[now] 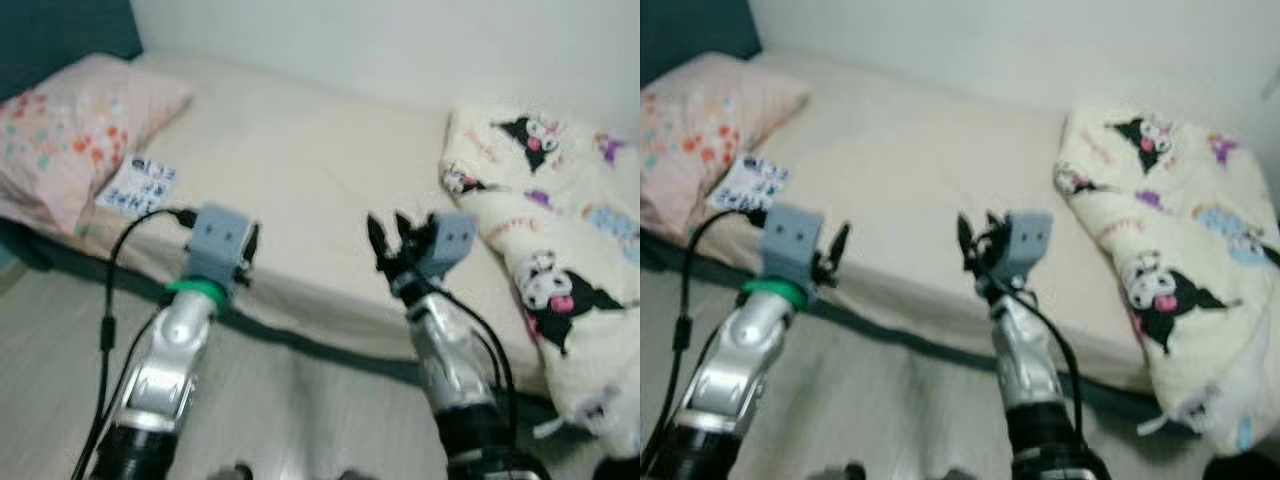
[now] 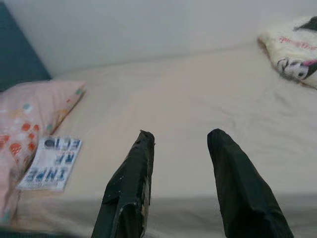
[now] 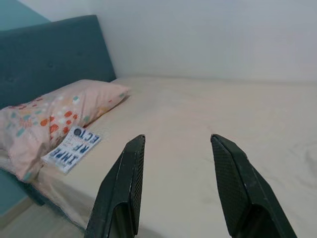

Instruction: Clean up the room

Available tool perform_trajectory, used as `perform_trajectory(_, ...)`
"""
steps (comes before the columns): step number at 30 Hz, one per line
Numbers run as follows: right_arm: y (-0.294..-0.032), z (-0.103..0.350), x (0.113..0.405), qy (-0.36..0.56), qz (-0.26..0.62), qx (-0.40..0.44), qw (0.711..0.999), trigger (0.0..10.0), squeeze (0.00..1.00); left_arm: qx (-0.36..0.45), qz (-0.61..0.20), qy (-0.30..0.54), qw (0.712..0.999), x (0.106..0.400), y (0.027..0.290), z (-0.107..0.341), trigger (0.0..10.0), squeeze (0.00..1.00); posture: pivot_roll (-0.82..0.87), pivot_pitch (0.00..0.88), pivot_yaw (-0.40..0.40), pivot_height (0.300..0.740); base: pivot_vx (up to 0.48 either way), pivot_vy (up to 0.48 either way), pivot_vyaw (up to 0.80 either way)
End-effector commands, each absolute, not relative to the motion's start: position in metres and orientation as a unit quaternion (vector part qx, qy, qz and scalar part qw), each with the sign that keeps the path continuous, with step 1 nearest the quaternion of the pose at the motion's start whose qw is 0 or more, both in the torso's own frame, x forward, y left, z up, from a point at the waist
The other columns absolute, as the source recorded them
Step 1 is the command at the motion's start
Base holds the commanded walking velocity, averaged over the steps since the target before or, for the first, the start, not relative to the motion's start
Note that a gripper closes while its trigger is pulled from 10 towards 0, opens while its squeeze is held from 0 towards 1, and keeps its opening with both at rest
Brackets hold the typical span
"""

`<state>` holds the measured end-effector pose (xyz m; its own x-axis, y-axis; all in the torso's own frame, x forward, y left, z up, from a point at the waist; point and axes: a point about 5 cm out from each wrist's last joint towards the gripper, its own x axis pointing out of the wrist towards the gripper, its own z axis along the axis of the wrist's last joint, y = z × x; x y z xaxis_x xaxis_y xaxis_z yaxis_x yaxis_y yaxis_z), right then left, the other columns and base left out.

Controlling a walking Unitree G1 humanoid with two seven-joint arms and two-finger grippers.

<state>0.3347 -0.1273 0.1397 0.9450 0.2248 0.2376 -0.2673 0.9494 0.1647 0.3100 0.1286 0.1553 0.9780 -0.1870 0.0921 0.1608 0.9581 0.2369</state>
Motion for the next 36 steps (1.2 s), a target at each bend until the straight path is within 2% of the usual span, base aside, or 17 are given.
perform_trajectory(1,-0.1298,0.1363,0.3338,-0.101,0.122,0.095,0.983,10.0,0.00,0.115,-0.092,-0.048,0.988,0.3087,0.1274,0.1513,10.0,0.00,0.07,0.054,0.008,0.740,0.000,-0.420,0.00)
perform_trajectory(8,-0.1299,0.1358,0.3339,-0.098,0.122,0.096,0.983,10.0,0.00,0.115,-0.093,-0.048,0.988,0.3088,0.1269,0.1512,10.0,0.00,0.07,0.054,0.008,0.740,0.000,-0.420,0.00)
perform_trajectory(21,-0.1300,0.1347,0.3342,-0.093,0.119,0.099,0.984,10.0,0.00,0.115,-0.093,-0.047,0.988,0.3090,0.1268,0.1511,10.0,0.00,0.06,0.058,0.012,0.740,0.000,-0.396,-0.80)
perform_trajectory(23,-0.1309,0.1349,0.3342,-0.094,0.115,0.093,0.985,10.0,0.00,0.115,-0.093,-0.046,0.988,0.3090,0.1267,0.1511,10.0,0.00,0.06,0.058,0.012,0.740,0.000,-0.341,0.00)
perform_trajectory(36,-0.1309,0.1354,0.3344,-0.095,0.115,0.096,0.984,10.0,0.00,0.119,-0.084,-0.050,0.988,0.3108,0.1277,0.1524,10.0,0.00,0.06,0.058,0.012,0.740,0.000,0.000,0.00)
